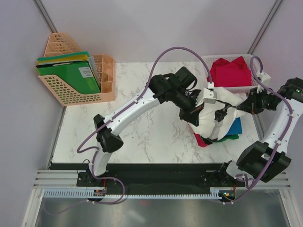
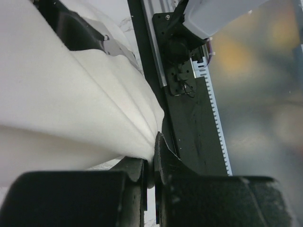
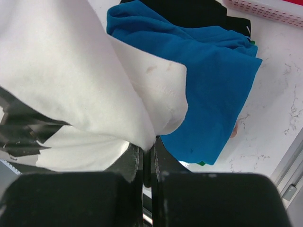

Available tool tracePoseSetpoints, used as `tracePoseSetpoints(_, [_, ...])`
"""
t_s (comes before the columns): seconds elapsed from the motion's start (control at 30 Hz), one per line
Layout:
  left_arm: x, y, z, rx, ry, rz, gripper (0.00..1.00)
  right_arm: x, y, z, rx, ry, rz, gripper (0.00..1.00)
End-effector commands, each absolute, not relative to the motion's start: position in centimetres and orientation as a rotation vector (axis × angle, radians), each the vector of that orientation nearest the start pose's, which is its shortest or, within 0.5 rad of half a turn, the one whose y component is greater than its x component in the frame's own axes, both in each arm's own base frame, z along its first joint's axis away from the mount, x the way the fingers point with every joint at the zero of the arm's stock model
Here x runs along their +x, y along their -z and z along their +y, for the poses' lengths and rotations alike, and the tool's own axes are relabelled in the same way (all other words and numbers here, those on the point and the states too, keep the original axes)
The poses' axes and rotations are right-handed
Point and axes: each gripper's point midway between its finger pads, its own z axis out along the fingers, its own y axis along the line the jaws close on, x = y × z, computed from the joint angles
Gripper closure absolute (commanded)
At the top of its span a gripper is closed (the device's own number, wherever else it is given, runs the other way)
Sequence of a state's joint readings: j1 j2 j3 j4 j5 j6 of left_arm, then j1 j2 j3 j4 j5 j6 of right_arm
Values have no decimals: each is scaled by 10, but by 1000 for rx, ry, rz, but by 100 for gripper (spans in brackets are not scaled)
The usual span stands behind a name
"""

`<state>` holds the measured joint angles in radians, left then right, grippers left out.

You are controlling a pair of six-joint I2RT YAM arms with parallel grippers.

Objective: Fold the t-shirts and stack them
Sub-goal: Put the neatly folded tshirt into the corner of the board with both arms

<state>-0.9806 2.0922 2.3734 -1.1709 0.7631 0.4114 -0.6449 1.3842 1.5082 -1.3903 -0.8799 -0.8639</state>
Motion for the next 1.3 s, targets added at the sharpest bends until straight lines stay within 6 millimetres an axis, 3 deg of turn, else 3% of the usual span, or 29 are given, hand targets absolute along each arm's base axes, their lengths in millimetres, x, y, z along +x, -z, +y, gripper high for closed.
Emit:
tracePoseSetpoints(0.0, [152,-315,-442,-2491,-1554,-2103,98,249,-262,-47,-428,-538,2248,100])
tracePoseSetpoints(0.13, [151,-309,-444,-2477,-1547,-2092,98,245,-261,-47,-437,-519,2255,100])
tracePoseSetpoints(0.23, [160,-290,-453,-2418,-1550,-2087,98,245,-253,-47,-437,-539,2268,100])
tracePoseSetpoints(0.3, [173,-270,-461,-2366,-1540,-2099,98,247,-246,-51,-422,-563,2282,100])
tracePoseSetpoints(0.5, [223,-250,-464,-2284,-1572,-2203,98,255,-240,-65,-398,-582,2278,100])
tracePoseSetpoints(0.6, [237,-241,-463,-2246,-1586,-2225,98,260,-235,-72,-387,-599,2281,100])
tracePoseSetpoints(0.8, [273,-204,-457,-2164,-1539,-2308,98,266,-216,-81,-364,-671,2302,100])
tracePoseSetpoints(1.0, [295,-176,-453,-2141,-1472,-2367,98,274,-203,-89,-352,-718,2304,100])
tracePoseSetpoints(1.27, [320,-170,-459,-2146,-1473,-2449,98,291,-190,-98,-351,-761,2289,100])
